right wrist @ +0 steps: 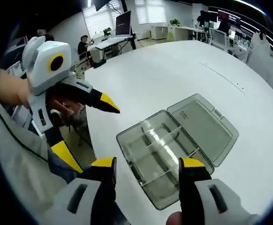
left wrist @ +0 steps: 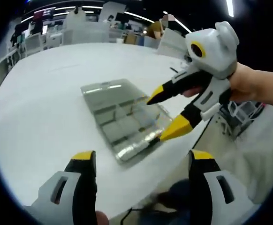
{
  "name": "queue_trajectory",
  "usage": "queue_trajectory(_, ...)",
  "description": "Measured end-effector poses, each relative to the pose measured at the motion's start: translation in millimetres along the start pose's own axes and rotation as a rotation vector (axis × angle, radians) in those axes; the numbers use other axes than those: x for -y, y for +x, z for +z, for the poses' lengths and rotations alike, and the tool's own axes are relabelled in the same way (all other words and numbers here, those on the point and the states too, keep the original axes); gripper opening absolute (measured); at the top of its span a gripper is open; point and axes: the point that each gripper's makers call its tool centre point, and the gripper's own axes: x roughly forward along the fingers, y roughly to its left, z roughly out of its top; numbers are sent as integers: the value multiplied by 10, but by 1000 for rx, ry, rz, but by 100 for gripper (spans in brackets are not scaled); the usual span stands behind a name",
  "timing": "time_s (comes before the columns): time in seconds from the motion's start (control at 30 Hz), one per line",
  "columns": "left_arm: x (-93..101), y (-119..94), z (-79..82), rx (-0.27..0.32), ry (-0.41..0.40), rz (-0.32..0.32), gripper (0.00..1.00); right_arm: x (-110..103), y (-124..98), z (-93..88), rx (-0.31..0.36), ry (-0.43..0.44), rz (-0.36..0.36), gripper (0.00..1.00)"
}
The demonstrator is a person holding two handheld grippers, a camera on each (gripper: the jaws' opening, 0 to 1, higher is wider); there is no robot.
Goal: Insert the divider into the dual guide fixture by aligning both edges with the guide slots and pushing it downward to the bottom, including one-sided entry, uneven engagement, binding, and posture correction.
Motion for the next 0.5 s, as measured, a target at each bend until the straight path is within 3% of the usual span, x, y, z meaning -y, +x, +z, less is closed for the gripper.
queue_trajectory(0.5, -10, -39, -34, 6, -3, 28, 79, -76, -145, -52, 82, 145, -53, 65)
